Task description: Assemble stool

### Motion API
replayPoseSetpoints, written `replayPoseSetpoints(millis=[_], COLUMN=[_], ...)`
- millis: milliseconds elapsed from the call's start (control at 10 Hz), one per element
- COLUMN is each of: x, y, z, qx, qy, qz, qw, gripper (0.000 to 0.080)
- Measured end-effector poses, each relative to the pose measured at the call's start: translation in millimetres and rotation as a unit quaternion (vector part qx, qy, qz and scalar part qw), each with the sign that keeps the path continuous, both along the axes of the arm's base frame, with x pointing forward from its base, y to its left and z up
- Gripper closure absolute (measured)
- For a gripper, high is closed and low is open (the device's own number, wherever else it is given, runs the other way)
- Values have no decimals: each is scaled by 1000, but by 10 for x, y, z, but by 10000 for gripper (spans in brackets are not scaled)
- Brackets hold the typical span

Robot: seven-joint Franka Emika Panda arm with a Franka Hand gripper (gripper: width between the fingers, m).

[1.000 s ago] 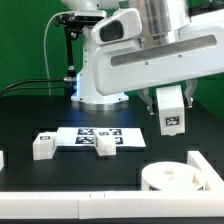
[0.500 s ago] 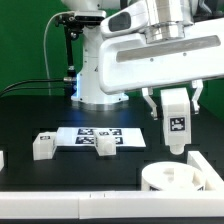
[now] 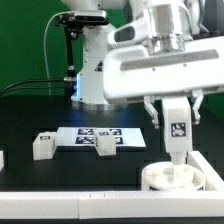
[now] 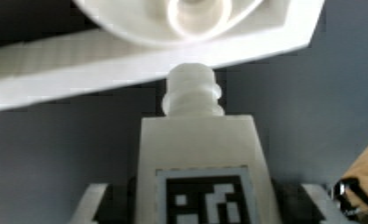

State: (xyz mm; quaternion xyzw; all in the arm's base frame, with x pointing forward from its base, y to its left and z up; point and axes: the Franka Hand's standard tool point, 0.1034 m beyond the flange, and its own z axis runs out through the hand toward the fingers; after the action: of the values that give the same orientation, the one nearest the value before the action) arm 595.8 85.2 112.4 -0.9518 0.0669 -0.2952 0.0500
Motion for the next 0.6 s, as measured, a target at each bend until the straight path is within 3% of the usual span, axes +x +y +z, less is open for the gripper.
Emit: replayPoseSetpoints(millis=[200, 400, 600], x=[-38, 14, 0], y=[156, 86, 57], z=[-71, -46, -127], qx=[-11, -19, -21], qy=[5, 6, 10], qz=[17, 20, 20], qw=[1000, 1000, 1000], gripper=[466, 466, 466])
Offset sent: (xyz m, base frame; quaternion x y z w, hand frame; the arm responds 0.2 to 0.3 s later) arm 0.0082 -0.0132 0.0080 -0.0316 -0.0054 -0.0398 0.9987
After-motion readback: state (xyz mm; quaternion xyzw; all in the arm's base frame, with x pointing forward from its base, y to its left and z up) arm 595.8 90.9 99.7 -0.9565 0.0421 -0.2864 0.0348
